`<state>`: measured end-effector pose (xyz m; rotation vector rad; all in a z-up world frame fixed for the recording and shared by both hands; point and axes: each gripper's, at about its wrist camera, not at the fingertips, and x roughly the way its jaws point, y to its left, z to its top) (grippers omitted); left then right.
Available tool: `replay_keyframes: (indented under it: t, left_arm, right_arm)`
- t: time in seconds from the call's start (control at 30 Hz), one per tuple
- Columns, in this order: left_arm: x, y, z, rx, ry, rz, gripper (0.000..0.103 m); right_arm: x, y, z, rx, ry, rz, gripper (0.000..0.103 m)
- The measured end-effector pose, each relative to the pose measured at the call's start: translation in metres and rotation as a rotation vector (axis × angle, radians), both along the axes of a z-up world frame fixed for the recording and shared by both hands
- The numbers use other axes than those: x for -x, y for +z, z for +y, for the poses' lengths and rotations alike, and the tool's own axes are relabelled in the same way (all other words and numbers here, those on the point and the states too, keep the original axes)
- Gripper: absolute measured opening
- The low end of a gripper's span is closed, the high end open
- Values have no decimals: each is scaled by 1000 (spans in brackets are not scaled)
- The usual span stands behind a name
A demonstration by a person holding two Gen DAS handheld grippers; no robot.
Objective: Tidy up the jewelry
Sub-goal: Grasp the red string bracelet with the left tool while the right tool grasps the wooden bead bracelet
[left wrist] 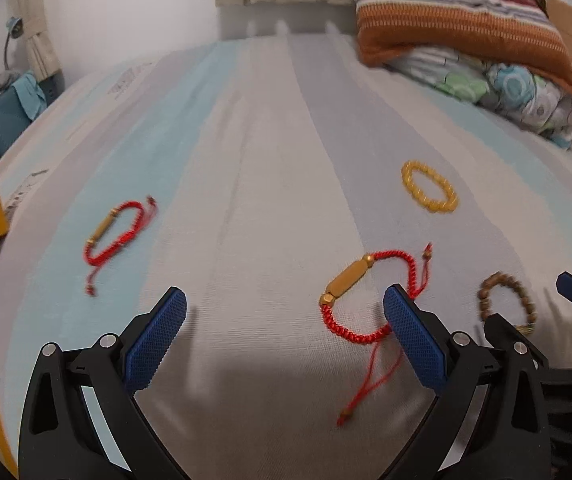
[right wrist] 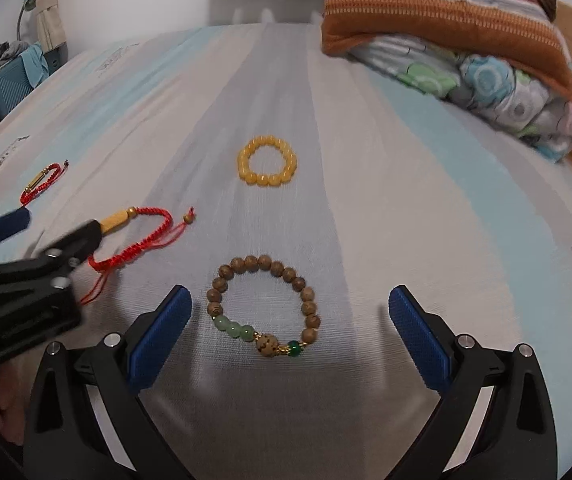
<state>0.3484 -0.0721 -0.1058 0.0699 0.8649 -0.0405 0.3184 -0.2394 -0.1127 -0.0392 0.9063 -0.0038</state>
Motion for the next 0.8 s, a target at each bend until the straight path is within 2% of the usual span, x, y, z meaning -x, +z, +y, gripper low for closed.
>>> replay_keyframes:
  t: [0.17, 0.23, 0.37, 0.43, 0.47, 0.53, 0.6, 0.63, 0.7, 0.77, 0.8]
  left_arm:
    - [-12, -13, 0, 20, 14, 39, 97]
    - [-14, -17, 0, 17, 21, 52, 95]
    - [-10, -17, -1, 6, 27, 40, 72]
    - [-9, -17, -2, -3, 31, 36, 67]
    - [-8, -16, -1, -5, 33, 35, 64]
    - [-7, -15, -1, -8, 36, 36, 57]
    - [-6, -15, -2, -11, 30, 36, 41]
    - [-5, -14, -3, -13, 27, 37, 37]
    - [-3, -14, -4, -16, 27, 35, 19]
    - [-2, -13, -2, -10, 29, 35, 8]
    - [-1, -12, -1, 3, 30, 36, 7]
  right_arm:
    - [-2, -9, 1, -27, 13, 9, 84]
    - [-2, -9, 1, -39, 24, 6, 70]
    - [-1, -9, 5, -42, 49, 7, 51]
    - [0, -7, 4, -52, 52, 9, 39]
    - [0, -7, 3, -56, 52, 10, 36]
    - [0, -6, 1, -65, 42, 11, 22]
    - [0, -6, -3, -85, 38, 14, 17]
    - [0, -6, -4, -93, 37, 14, 17]
    - [0, -5, -5, -101, 34, 14, 16]
    - [0, -3, -5, -104, 35, 12, 16]
    - [1, -3, -5, -107, 35, 12, 15]
